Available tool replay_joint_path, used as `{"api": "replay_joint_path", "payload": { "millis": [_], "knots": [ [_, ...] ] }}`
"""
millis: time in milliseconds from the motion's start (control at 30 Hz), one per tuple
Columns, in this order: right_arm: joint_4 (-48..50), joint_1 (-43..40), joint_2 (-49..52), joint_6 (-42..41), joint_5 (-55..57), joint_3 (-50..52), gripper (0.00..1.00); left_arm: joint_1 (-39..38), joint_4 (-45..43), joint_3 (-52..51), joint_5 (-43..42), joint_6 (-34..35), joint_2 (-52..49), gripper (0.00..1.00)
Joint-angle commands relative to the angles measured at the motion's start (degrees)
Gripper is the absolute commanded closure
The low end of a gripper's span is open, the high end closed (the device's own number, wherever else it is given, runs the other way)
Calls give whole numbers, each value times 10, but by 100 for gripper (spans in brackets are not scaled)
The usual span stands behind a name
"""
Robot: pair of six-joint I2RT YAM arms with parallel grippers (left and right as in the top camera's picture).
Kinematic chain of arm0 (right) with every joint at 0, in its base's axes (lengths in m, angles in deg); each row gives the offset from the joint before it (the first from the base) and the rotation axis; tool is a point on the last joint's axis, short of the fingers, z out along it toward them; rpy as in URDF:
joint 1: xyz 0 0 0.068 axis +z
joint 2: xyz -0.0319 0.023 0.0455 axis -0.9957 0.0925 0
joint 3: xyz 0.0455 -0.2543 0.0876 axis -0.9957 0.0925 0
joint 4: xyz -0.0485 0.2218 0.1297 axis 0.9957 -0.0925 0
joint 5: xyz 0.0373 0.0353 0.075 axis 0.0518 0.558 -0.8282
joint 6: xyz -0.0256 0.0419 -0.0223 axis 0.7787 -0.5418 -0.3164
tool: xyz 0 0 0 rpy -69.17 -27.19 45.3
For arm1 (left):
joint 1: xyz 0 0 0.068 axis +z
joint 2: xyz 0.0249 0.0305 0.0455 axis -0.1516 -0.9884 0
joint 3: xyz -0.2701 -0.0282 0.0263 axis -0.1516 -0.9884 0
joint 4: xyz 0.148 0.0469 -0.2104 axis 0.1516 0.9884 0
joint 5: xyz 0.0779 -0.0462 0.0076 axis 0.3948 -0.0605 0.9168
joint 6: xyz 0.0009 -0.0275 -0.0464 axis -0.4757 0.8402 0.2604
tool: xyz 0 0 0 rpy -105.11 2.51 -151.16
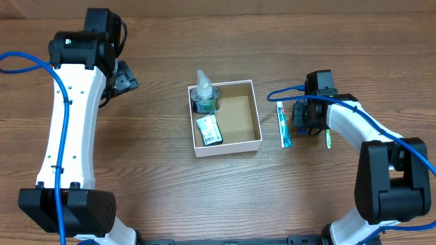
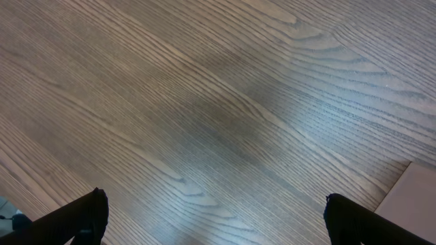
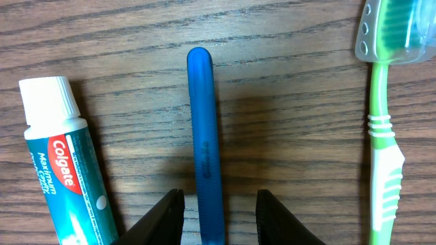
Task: Pack container
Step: 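Lower right gripper and grasp the blue razor, lift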
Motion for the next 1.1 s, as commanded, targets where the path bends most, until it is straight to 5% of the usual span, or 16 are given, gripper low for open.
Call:
{"api": "replay_joint_path", "payload": {
  "millis": [0, 200, 500, 633, 1067],
  "knots": [
    [1, 1, 12, 0, 5, 3, 64, 2, 1, 11, 10, -11, 0, 0],
    [5, 1, 20, 0, 6, 3, 63, 2, 1, 11, 10, -11, 0, 0],
    [1, 1, 20, -3, 6, -5, 82, 2, 1, 11, 10, -11, 0, 0],
    [-33, 1, 16, -18, 12, -43, 89, 2, 1, 11, 10, -11, 0, 0],
    [-208, 30, -53, -31, 12, -207, 90, 2, 1, 11, 10, -11, 0, 0]
  ]
}}
